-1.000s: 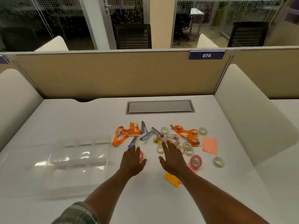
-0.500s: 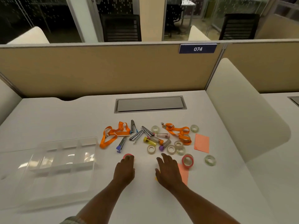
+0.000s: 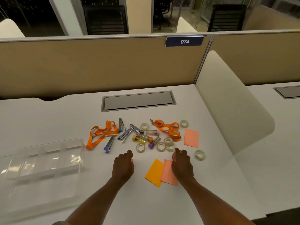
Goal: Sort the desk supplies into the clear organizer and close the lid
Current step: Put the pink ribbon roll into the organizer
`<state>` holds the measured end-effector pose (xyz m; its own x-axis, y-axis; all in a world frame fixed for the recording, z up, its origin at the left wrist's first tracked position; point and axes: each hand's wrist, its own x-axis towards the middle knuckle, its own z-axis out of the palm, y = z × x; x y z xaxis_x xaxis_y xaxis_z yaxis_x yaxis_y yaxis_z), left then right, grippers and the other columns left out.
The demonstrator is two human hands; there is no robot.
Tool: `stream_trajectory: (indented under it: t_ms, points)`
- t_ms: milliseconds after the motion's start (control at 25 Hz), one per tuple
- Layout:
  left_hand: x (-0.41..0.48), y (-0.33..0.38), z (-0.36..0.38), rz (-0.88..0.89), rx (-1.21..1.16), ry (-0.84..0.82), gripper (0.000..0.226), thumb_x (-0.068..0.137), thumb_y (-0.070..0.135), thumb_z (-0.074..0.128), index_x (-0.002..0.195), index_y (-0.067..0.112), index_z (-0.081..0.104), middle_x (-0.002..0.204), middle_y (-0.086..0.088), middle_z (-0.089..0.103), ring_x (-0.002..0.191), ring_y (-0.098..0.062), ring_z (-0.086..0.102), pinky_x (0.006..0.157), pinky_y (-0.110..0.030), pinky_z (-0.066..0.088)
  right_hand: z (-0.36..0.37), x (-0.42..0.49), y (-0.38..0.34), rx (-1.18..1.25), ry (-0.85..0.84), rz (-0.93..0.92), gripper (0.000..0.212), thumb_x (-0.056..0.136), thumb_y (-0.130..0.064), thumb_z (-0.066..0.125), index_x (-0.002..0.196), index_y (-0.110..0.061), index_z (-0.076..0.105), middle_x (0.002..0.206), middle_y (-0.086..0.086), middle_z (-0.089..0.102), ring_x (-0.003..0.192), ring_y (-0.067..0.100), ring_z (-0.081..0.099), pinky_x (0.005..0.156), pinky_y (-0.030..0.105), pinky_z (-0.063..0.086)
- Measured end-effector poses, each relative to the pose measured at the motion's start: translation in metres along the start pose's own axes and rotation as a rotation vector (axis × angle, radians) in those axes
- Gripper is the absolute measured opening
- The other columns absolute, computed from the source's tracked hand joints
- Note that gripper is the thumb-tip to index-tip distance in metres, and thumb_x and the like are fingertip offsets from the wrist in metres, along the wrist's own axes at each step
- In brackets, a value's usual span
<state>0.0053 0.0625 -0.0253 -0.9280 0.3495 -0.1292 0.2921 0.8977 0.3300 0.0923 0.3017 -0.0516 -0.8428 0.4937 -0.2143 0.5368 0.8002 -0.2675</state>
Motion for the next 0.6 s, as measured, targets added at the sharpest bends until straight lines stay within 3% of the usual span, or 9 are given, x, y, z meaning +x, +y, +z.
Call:
stream_trajectory:
  t_ms: [120,240,400,480,600]
  points:
    - [0.007,0.004,-0.002,-0.097,-0.161,-0.007,0.021,0.089,0.019,0.060,0.108,0.018,0.054,0.089,-0.003,0.067,0.073,-0.014,0.058,0.067,-0.028,0.052,-0.004,-0.001,-0.002,0.113,0.040,0.037,0.056,0.088,-0.021,0.060,0.140,-0.018,0.040,0.137,0.009,0.043,0.115,0.028,0.053,0.083,0.037,0.052]
    - [0.007,0.012,-0.012,-0.252,-0.544,-0.014,0.020,0.091,0.014,0.059,0.110,0.014,0.055,0.087,-0.006,0.066,0.075,-0.018,0.063,0.065,-0.027,0.051,-0.011,-0.006,-0.010,0.242,0.136,0.064,0.057,0.086,-0.028,0.066,0.138,-0.018,0.044,0.131,0.009,0.049,0.110,0.031,0.059,0.079,0.040,0.054]
    - [0.003,0.015,-0.033,-0.514,-1.060,-0.109,0.021,0.090,0.007,0.057,0.110,0.016,0.057,0.110,-0.007,0.055,0.101,-0.025,0.055,0.075,-0.033,0.051,-0.021,-0.019,-0.045,0.602,0.222,0.166,0.052,0.084,-0.029,0.071,0.131,-0.020,0.049,0.123,0.005,0.061,0.108,0.029,0.062,0.084,0.036,0.052]
    - [-0.002,0.008,-0.044,-0.594,-1.227,-0.141,0.021,0.090,0.006,0.057,0.108,0.018,0.059,0.114,-0.007,0.055,0.107,-0.028,0.054,0.077,-0.036,0.053,-0.026,-0.028,-0.071,0.867,0.111,0.264,0.039,0.085,-0.029,0.070,0.121,-0.025,0.055,0.120,0.002,0.063,0.107,0.026,0.061,0.087,0.037,0.052]
    - [-0.016,-0.011,-0.062,-0.656,-1.426,-0.132,0.020,0.091,0.005,0.056,0.105,0.019,0.060,0.110,-0.008,0.055,0.104,-0.030,0.054,0.070,-0.039,0.056,-0.030,-0.041,-0.112,1.235,-0.159,0.379,0.024,0.091,-0.027,0.062,0.115,-0.022,0.058,0.102,0.007,0.067,0.090,0.024,0.066,0.082,0.043,0.058]
